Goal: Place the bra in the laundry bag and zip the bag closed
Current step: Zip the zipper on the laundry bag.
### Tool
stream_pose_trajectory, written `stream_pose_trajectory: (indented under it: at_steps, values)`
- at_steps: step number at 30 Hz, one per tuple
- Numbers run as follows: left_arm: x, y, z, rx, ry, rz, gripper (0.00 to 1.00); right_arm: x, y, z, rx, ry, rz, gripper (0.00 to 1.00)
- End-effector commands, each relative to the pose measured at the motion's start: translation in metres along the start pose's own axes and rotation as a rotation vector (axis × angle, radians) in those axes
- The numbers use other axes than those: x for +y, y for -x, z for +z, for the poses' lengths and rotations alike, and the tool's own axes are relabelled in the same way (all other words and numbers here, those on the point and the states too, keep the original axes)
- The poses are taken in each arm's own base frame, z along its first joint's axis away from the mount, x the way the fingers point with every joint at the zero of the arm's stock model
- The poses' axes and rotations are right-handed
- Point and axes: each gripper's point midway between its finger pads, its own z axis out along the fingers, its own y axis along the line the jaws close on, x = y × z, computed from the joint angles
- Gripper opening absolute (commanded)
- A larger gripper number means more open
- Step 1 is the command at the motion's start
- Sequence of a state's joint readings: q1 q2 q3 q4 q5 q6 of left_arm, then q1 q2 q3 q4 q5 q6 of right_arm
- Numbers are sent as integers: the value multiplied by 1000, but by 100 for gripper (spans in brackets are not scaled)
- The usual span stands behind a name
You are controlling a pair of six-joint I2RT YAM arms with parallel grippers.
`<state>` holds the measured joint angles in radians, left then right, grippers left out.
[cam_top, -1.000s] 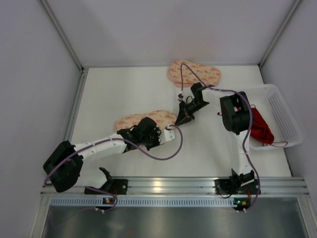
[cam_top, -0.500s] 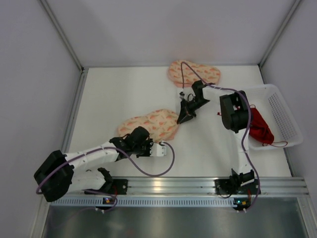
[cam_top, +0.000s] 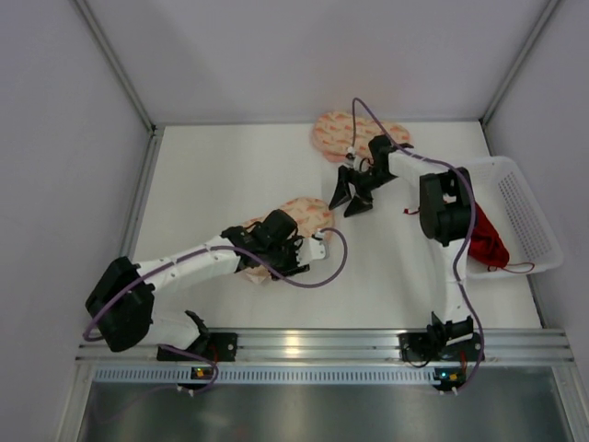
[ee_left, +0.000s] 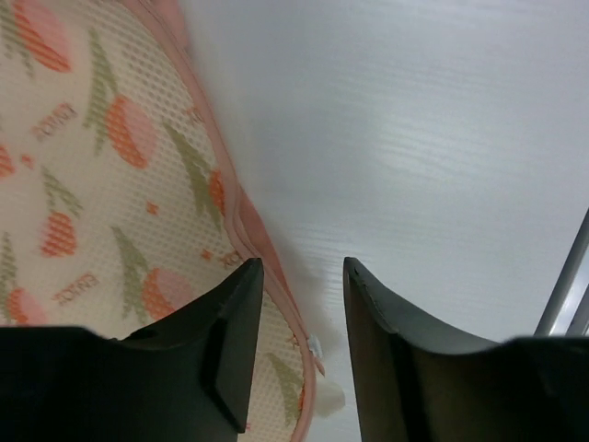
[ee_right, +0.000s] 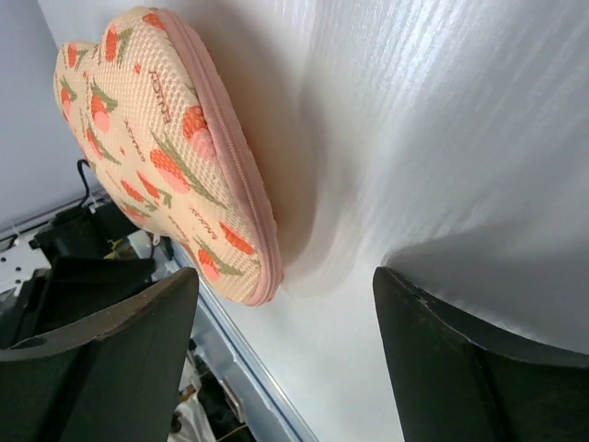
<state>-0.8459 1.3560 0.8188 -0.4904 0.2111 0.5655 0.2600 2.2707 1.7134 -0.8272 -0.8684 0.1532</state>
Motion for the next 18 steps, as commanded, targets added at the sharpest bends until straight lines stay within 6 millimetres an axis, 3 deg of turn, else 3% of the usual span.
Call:
stream_pose_trajectory:
  at_steps: [1, 3, 7, 9, 13, 18]
  values:
    - [3, 43, -18, -97, -12, -158, 48, 34, 26, -41, -131, -22, -140, 78]
    - [9, 57, -27, -122, 5, -210, 51, 43, 20, -53, -149, -34, -172, 79]
    - [25, 61, -46, -153, 101, -300, 68, 52, -4, -63, -151, -28, -211, 82]
    - [34, 51, -53, -145, 153, -358, 70, 54, -24, -62, -130, -27, -221, 82]
    - [53, 16, -49, -62, 199, -480, 66, 55, -61, -51, -69, 6, -195, 81]
    - [87, -17, -36, 21, 247, -662, 63, 56, -107, -22, 26, 72, -159, 76]
